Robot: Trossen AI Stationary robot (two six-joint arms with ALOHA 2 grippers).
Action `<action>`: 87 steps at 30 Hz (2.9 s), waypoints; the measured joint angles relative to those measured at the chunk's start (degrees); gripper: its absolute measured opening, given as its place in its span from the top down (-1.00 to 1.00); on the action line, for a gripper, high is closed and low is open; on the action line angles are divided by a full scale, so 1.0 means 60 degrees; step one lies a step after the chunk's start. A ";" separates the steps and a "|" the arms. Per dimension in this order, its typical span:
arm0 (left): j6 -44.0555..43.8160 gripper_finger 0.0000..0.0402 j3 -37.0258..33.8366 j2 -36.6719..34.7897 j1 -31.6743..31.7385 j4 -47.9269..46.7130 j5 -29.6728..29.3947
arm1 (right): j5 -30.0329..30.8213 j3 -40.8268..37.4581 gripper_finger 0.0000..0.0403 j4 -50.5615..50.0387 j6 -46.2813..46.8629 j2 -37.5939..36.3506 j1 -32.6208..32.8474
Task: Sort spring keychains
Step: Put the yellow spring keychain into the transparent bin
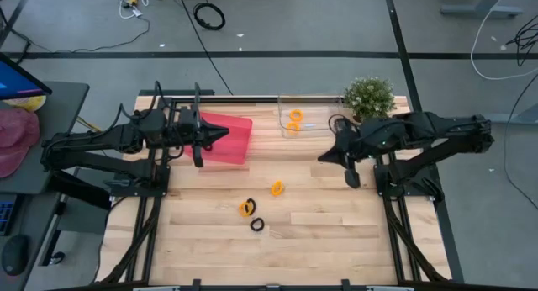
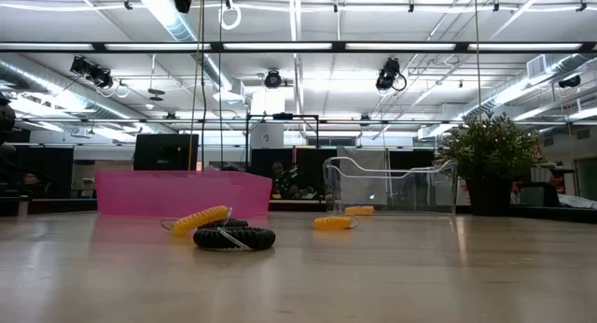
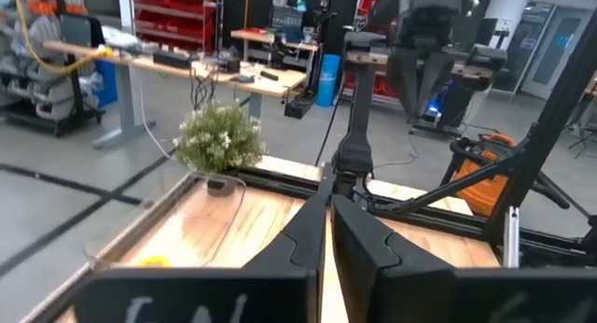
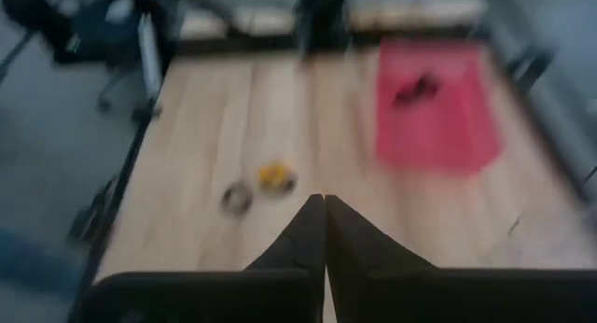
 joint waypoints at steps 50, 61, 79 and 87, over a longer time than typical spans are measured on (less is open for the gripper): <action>-0.2572 1.00 -0.3772 0.1687 -0.4699 0.3208 -0.2936 | 0.0460 -0.2382 0.98 0.5776 -0.0767 -0.0080 -0.0669; -0.1303 0.98 0.0818 0.3603 -0.3888 -0.5070 -0.0902 | 0.0460 -0.2382 0.98 0.5677 -0.0771 -0.0080 -0.0669; 0.1236 0.34 0.1854 0.7201 -0.3588 -0.5124 0.2129 | 0.0459 -0.2382 0.98 0.5650 -0.0711 -0.0080 -0.0713; 0.1619 -0.15 0.1858 0.7669 -0.3612 -0.4287 0.2175 | 0.0458 -0.2382 0.98 0.5657 -0.0713 -0.0080 -0.0713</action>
